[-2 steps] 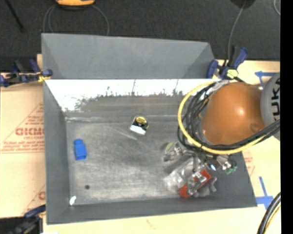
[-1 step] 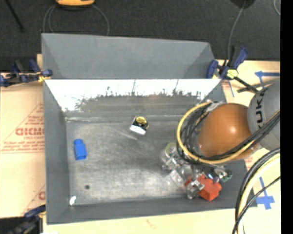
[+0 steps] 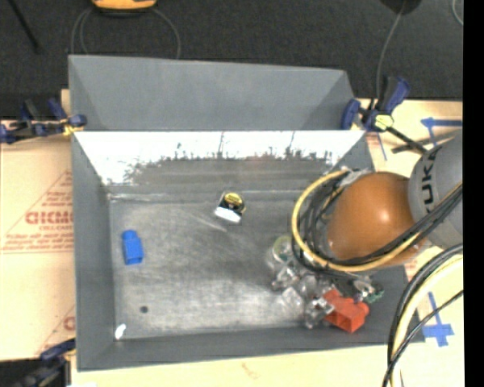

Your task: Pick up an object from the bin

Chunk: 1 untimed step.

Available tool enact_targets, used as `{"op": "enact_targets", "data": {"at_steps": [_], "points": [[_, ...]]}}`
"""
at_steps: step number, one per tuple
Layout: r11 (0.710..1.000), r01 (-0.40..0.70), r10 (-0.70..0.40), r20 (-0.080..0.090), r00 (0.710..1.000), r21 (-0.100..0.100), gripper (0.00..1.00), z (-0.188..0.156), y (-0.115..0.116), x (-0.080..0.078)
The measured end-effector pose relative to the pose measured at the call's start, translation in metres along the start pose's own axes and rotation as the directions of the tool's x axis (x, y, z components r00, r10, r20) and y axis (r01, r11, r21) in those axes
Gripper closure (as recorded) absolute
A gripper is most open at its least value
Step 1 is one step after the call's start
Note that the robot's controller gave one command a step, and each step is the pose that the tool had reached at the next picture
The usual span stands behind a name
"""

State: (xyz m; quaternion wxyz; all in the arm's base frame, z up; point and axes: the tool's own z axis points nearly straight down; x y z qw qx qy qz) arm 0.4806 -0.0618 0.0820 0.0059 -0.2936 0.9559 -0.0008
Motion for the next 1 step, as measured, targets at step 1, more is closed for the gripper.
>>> {"op": "enact_targets", "data": {"at_steps": [1], "points": [[1.000, -0.009, 0.009, -0.004, 1.000, 0.000, 1.00, -0.1566, 0.0152, -0.0093]]}}
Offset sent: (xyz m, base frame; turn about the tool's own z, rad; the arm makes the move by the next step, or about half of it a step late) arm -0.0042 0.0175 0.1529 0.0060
